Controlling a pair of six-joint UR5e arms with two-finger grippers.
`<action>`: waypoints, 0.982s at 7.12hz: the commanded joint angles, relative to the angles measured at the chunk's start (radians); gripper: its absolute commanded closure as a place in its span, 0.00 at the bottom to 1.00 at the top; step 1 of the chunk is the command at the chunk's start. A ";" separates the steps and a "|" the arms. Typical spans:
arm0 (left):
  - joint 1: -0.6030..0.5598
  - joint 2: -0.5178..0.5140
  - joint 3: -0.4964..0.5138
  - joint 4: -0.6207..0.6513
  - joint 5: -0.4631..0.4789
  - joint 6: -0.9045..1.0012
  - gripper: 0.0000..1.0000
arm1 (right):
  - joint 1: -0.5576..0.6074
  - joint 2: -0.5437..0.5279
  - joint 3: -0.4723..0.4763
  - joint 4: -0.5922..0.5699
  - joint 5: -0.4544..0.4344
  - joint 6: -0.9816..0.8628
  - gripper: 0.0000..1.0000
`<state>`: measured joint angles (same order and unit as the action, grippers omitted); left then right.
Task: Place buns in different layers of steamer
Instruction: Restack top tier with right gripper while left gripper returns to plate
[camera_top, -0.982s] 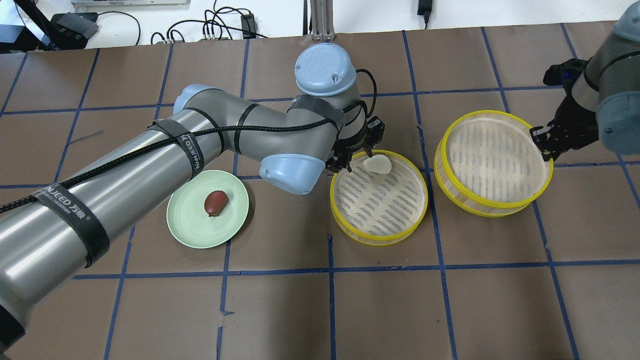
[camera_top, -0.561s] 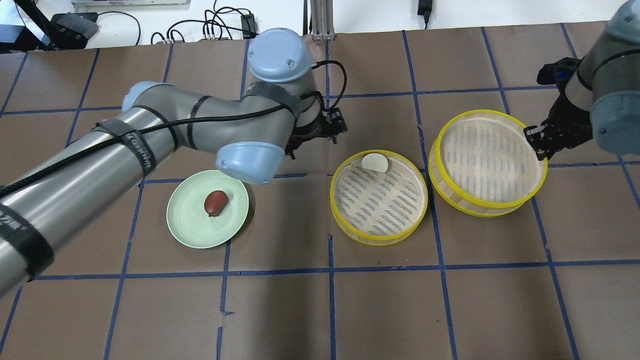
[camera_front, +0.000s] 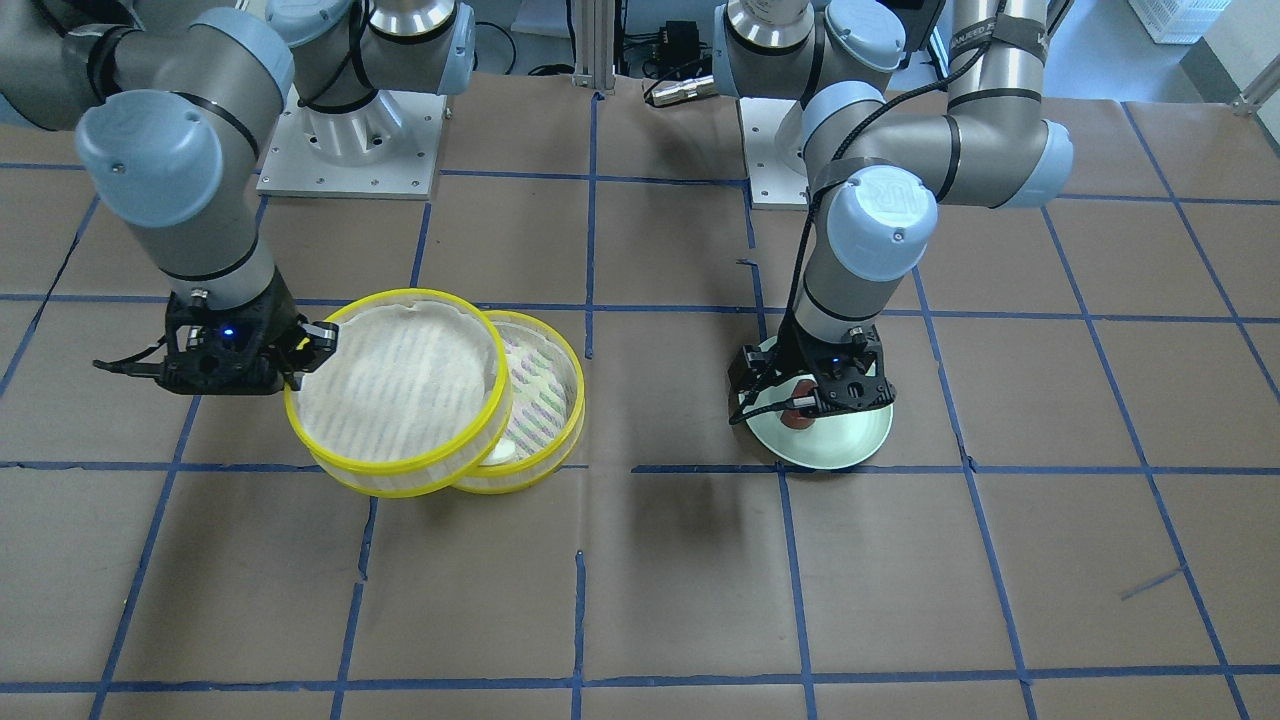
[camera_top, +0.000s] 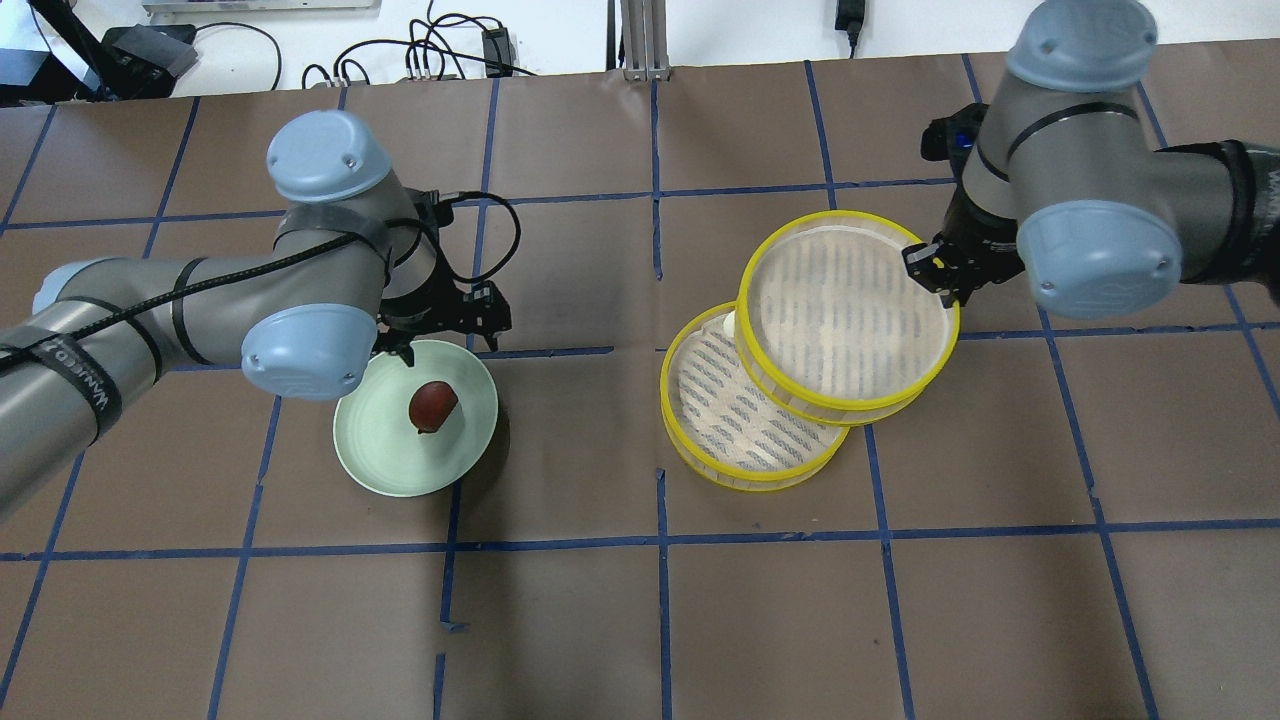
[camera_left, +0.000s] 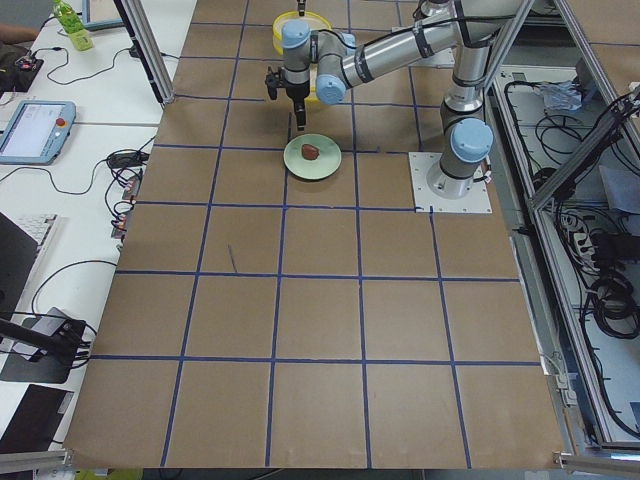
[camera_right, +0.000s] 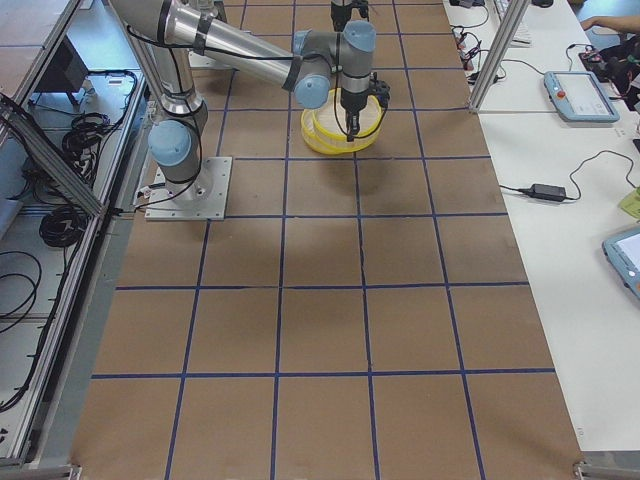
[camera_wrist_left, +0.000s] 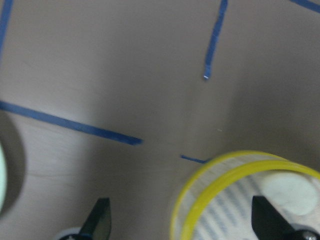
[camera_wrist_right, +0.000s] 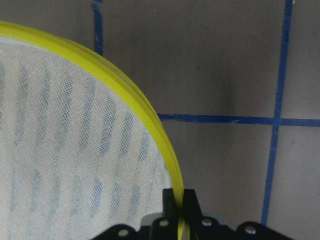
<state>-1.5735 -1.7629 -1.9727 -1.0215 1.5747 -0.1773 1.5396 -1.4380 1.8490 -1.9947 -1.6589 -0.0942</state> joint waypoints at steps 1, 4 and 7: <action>0.059 0.003 -0.048 -0.005 0.007 0.027 0.00 | 0.121 0.037 -0.008 -0.012 -0.011 0.108 0.96; 0.063 -0.026 -0.041 0.003 0.015 0.015 0.01 | 0.160 0.065 -0.005 -0.010 -0.078 0.099 0.96; 0.063 -0.061 -0.049 0.052 0.007 0.015 0.02 | 0.162 0.080 -0.005 -0.009 -0.081 0.105 0.96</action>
<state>-1.5110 -1.8082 -2.0168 -0.9905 1.5835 -0.1622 1.7002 -1.3637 1.8442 -2.0033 -1.7400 0.0051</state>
